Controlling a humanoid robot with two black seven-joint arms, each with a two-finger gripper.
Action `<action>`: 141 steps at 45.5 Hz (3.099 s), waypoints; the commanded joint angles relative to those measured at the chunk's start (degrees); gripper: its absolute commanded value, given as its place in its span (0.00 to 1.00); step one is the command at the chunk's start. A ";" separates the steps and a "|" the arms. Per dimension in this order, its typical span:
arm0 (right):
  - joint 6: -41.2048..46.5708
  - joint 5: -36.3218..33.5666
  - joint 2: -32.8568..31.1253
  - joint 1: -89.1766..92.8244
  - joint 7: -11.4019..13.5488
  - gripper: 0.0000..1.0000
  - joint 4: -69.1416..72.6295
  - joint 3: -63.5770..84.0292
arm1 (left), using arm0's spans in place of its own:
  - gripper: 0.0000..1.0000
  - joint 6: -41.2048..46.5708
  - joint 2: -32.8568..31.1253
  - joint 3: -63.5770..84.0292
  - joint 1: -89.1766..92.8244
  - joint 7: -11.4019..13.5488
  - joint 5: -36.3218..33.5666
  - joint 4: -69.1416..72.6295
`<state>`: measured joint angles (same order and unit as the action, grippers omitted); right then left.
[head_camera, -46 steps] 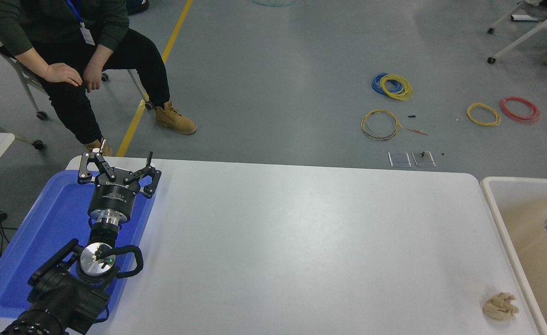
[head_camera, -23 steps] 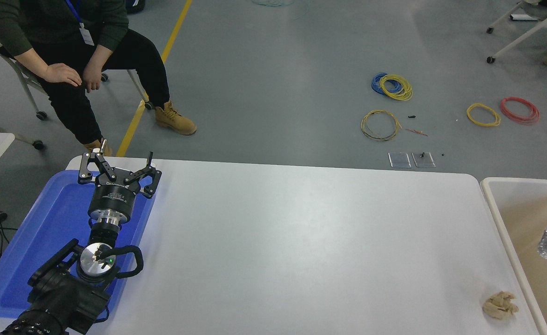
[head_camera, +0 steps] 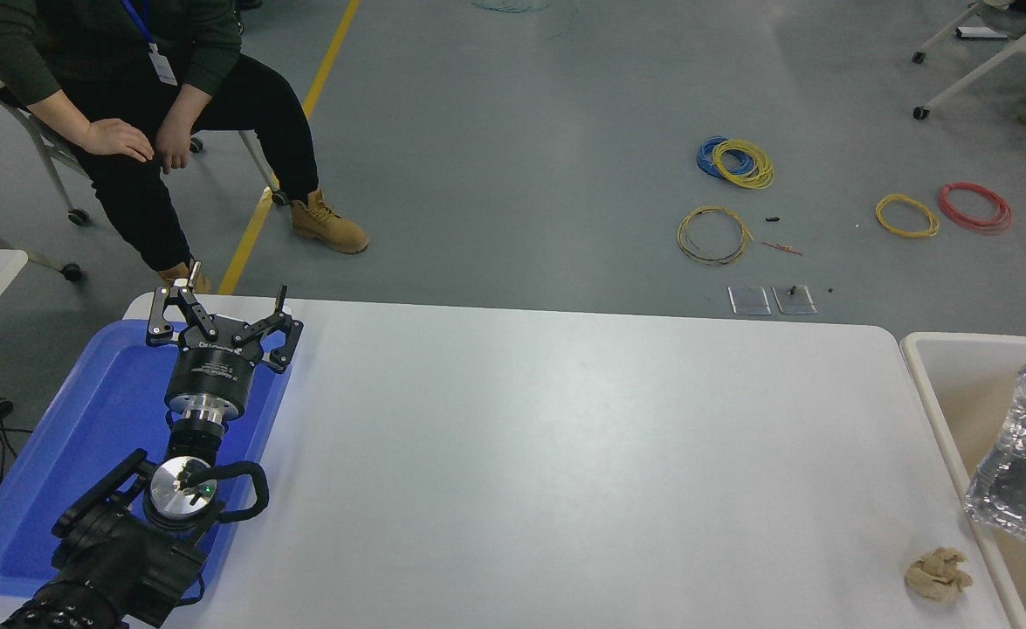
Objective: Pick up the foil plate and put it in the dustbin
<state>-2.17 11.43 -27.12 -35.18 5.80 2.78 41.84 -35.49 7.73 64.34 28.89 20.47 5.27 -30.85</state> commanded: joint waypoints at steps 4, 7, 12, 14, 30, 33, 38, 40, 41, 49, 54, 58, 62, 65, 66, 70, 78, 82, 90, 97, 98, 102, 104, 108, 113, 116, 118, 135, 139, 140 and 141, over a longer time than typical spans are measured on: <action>-0.99 -0.01 0.14 0.46 0.00 0.25 -0.50 -0.36 | 1.00 -0.01 0.01 0.00 0.02 0.01 0.00 0.00; -1.87 -0.01 0.13 0.73 0.00 0.35 -0.50 -0.36 | 1.00 -0.01 0.01 0.00 -0.07 0.01 0.00 0.00; -2.49 -0.01 0.13 1.43 -0.09 0.52 -0.50 -0.36 | 1.00 -0.01 0.01 0.00 0.02 0.01 0.00 0.00; -2.66 -0.01 0.13 1.52 -0.09 0.61 -0.50 -0.36 | 1.00 -0.01 -0.08 0.00 0.02 0.01 0.00 0.00; -5.04 -0.10 0.05 0.20 -0.09 0.99 0.03 -0.36 | 1.00 -0.01 0.01 0.00 0.02 0.01 0.00 0.00; -5.04 -0.10 -0.13 -1.02 -0.09 0.99 0.38 -0.36 | 1.00 -0.01 -0.08 0.00 0.02 0.01 0.00 0.00; -4.78 -0.10 -0.22 -3.31 -0.09 0.99 0.56 -0.45 | 1.00 -0.01 -0.08 0.00 -0.07 0.01 0.00 0.00; -4.69 -0.10 -0.22 -4.36 -0.09 0.99 0.56 -0.45 | 1.00 -0.01 -0.08 0.00 -0.07 0.01 0.00 0.00; -4.60 -0.10 -0.22 -4.89 -0.09 0.99 0.65 -0.45 | 1.00 -0.01 0.01 0.00 -0.07 -0.08 0.00 0.00; -4.25 -0.01 -1.01 -13.15 -0.09 1.00 6.61 -0.36 | 1.00 -0.01 0.01 0.00 0.02 0.01 0.00 0.00; -4.25 0.34 -2.68 -18.68 -0.09 1.00 11.97 -0.10 | 1.00 -0.01 -0.08 0.00 0.02 0.01 0.00 0.00; -4.25 0.78 -2.85 -23.34 -0.09 1.00 16.11 0.69 | 1.00 -0.01 0.01 0.00 0.02 -0.08 0.00 0.00; -4.16 0.96 -2.59 -27.56 0.00 1.00 18.75 2.71 | 1.00 -0.01 -0.08 0.00 0.02 -0.08 0.00 0.00; -3.90 0.96 -2.06 -31.25 0.00 1.00 20.94 5.61 | 1.00 -0.01 0.01 0.00 0.02 -0.08 0.00 0.00; -3.63 0.96 -1.80 -32.57 -0.09 1.00 21.91 6.57 | 1.00 -0.01 0.01 0.00 0.02 -0.08 0.00 0.00; -2.23 0.87 -1.18 -38.19 -0.09 1.00 27.18 9.92 | 1.00 -0.01 0.01 0.00 0.02 -0.08 0.00 0.00; 1.46 0.78 -0.66 -48.57 0.00 1.00 39.57 12.73 | 1.00 -0.01 0.01 0.00 0.02 -0.08 0.00 0.00; 5.85 0.78 -0.57 -52.52 0.00 1.00 43.35 12.74 | 1.00 -0.01 0.01 0.00 0.02 -0.08 0.00 0.00; 15.34 0.87 0.57 -59.29 0.18 1.00 48.80 15.45 | 1.00 -0.01 -0.08 0.00 0.02 -0.08 0.00 0.00; 21.85 0.87 1.63 -66.67 0.18 1.00 56.36 20.03 | 1.00 -0.01 0.01 0.00 0.02 -0.08 0.00 0.00; 22.47 0.87 1.63 -67.47 0.18 1.00 57.41 20.20 | 1.00 -0.01 -0.08 0.00 0.02 -0.08 0.00 0.00; 23.96 0.87 1.63 -70.37 0.18 1.00 61.46 20.47 | 1.00 -0.01 0.01 0.00 0.02 -0.08 0.00 0.00; 24.84 0.87 1.63 -71.86 0.26 1.00 63.65 20.73 | 1.00 -0.01 0.01 0.00 0.02 -0.08 0.00 0.00; 27.21 0.87 1.63 -75.37 0.26 1.00 67.96 22.31 | 1.00 -0.01 0.01 0.00 0.02 -0.08 0.00 0.00; 29.68 0.87 1.63 -79.07 0.26 1.00 72.62 22.76 | 1.00 -0.01 -0.08 0.00 0.02 -0.08 0.00 0.00; 30.38 0.87 1.63 -81.35 0.26 1.00 74.73 22.76 | 1.00 -0.01 0.01 0.00 0.02 -0.08 0.00 0.00; 30.73 0.78 1.63 -82.32 0.26 1.00 75.61 22.76 | 1.00 -0.01 0.01 0.00 0.02 -0.08 0.00 0.00; 39.78 0.78 1.63 -89.44 0.26 1.00 78.43 22.67 | 1.00 -0.01 0.01 0.00 0.02 -0.08 0.00 0.00; 40.22 0.70 1.72 -90.06 0.26 1.00 78.34 22.58 | 1.00 -0.01 0.01 0.00 0.02 -0.08 0.00 0.00; 40.31 0.70 1.80 -90.15 0.26 1.00 78.25 22.67 | 1.00 -0.01 0.01 0.00 0.02 -0.08 0.00 0.00; 40.40 0.78 1.98 -90.06 0.26 1.00 78.08 22.67 | 1.00 -0.01 0.01 0.00 0.02 -0.08 0.00 0.00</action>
<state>34.86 12.22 -25.53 -122.07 6.05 79.87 64.42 -35.50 7.73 64.34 28.92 20.40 5.27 -30.85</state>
